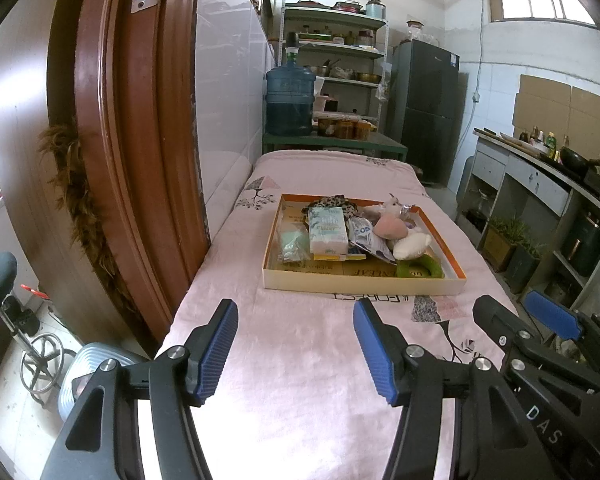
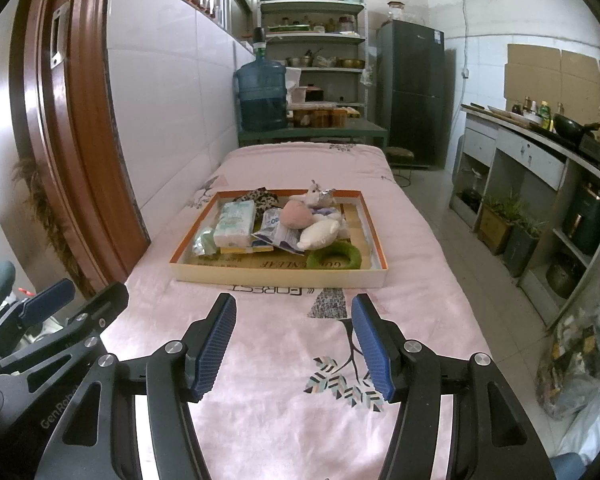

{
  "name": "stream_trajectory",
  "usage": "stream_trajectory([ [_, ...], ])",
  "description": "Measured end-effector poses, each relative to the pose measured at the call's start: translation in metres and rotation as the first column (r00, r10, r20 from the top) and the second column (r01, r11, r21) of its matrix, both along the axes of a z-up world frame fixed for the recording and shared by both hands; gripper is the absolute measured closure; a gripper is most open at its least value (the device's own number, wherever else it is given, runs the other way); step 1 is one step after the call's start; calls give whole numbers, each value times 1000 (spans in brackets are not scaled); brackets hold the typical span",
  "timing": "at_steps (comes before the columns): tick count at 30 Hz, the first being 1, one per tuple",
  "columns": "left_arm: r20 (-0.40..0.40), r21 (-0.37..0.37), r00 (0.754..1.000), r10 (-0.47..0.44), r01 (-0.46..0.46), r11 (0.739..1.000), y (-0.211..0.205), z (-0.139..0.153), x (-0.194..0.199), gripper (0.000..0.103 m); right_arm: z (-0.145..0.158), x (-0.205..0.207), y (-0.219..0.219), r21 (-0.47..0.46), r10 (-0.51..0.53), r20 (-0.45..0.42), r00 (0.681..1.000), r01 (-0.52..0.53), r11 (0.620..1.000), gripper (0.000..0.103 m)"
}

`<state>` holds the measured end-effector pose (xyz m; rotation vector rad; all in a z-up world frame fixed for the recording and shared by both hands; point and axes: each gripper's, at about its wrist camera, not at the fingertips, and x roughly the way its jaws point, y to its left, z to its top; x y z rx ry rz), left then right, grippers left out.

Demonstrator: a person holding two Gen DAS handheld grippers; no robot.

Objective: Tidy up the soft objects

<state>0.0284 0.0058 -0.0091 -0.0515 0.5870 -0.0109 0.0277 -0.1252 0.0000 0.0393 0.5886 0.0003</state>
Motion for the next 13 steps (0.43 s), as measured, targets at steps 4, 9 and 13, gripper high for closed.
stream_trajectory([
  [4, -1, 0, 1000, -1, 1, 1000, 0, -1, 0, 43, 0, 0, 0, 0, 0, -1, 1000, 0, 1000, 41],
  [9, 1, 1, 1000, 3, -3, 1000, 0, -1, 0, 43, -1, -1, 0, 3, 2, -2, 1000, -2, 1000, 41],
  [13, 1, 3, 1000, 5, -5, 1000, 0, -6, -3, 43, -2, -1, 0, 1, 1, -4, 1000, -1, 1000, 41],
])
